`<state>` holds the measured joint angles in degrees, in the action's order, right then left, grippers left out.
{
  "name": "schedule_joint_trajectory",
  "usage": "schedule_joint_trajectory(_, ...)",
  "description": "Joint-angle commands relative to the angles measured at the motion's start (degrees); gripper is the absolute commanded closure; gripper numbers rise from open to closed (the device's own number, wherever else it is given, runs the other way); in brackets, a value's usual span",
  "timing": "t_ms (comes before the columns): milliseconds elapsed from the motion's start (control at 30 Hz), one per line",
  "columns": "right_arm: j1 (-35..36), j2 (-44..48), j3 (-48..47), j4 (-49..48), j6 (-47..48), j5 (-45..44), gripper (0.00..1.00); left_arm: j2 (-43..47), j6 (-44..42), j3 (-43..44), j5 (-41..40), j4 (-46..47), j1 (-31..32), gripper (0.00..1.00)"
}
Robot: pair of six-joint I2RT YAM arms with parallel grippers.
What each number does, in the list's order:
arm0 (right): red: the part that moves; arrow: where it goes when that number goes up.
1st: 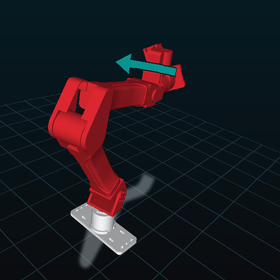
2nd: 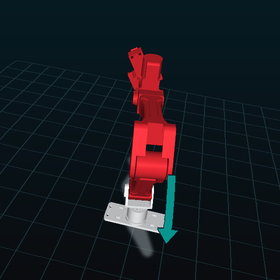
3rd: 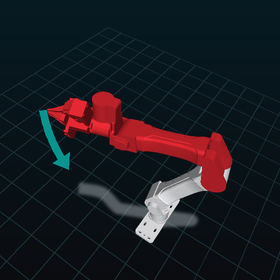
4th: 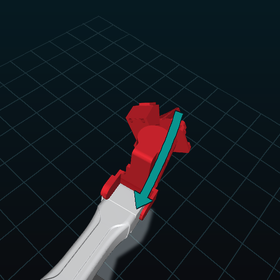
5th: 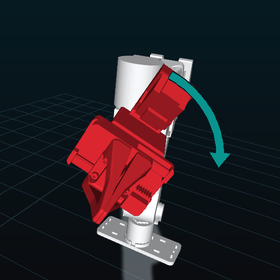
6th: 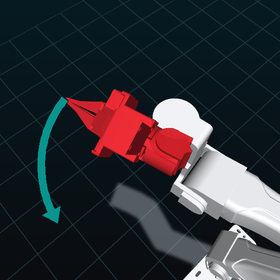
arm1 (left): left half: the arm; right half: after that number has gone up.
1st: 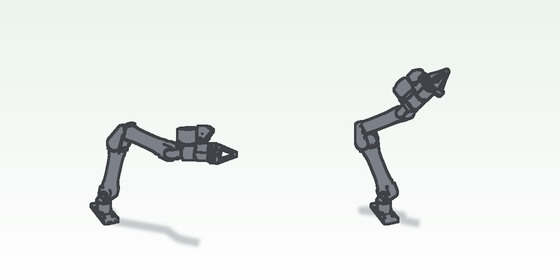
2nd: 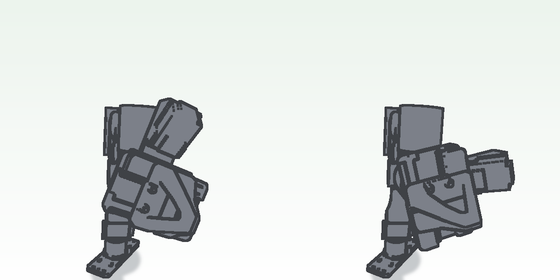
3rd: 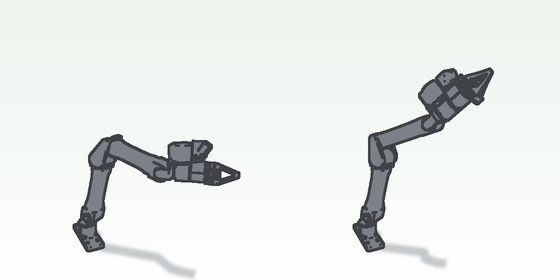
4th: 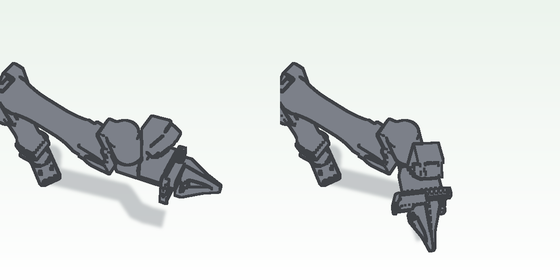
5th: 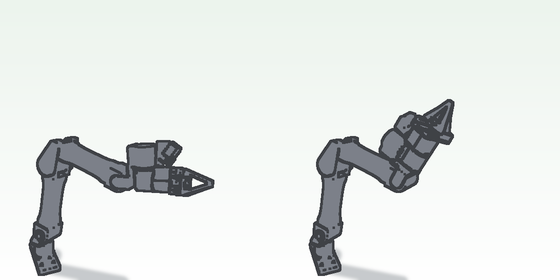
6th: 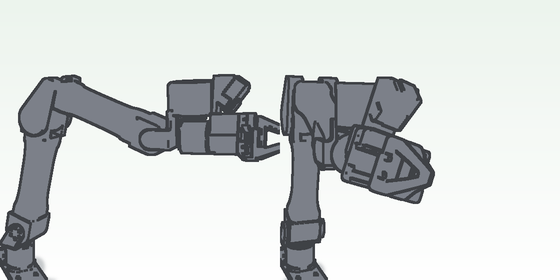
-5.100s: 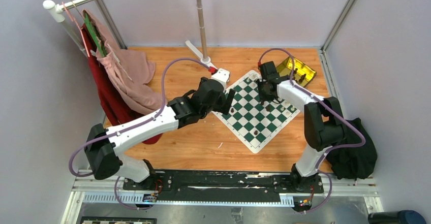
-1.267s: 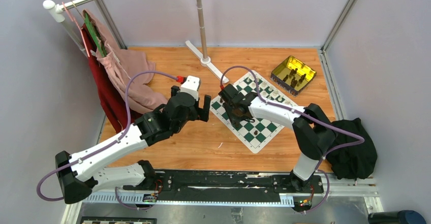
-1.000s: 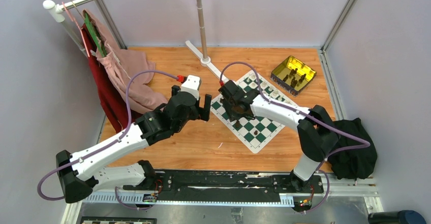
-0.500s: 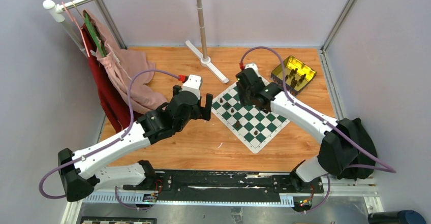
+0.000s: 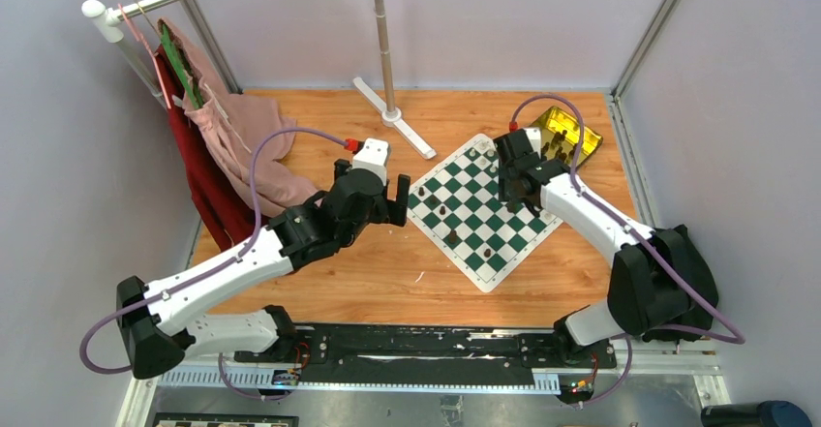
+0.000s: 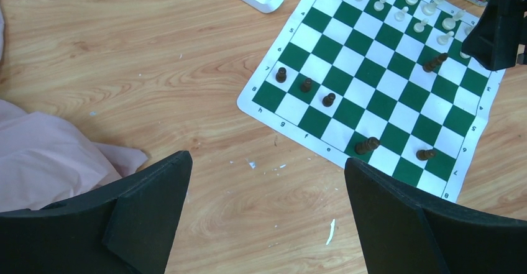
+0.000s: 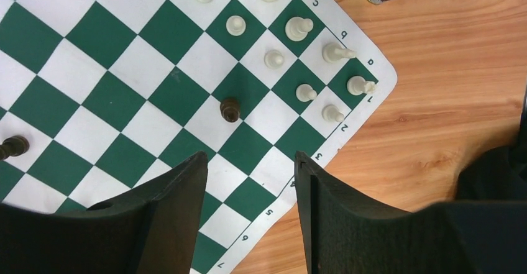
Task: Set up the chess pieces on the board
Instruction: Pick up the chess piece from the chessboard.
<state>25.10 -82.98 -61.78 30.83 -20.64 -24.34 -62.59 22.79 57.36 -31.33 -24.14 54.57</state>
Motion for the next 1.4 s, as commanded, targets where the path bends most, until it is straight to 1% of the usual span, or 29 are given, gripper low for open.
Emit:
schedule_joint_trajectory(0, -2.7, -0.4, 2.0, -2.6, -1.2, 1.8, 0.43, -1.1, 0.4, 2.3, -1.0, -0.1, 0.3, 0.00)
schedule_joint_trajectory(367, -5.9, -5.5, 3.0, -7.8, -0.9, 7.7, 0.46, -3.3, -0.1, 3.9, -1.3, -1.5, 0.3, 0.00)
schedule_joint_trajectory(733, -7.0, -9.5, 3.1, -10.3, -1.2, 10.0, 0.49, -4.9, -1.4, 5.1, -1.7, -2.3, 0.2, 0.00)
schedule_joint_trajectory(1367, -7.9, -11.9, 3.8, -11.5, -1.0, 12.1, 0.56, -6.9, -2.2, 6.3, -1.6, -2.4, 0.3, 0.00)
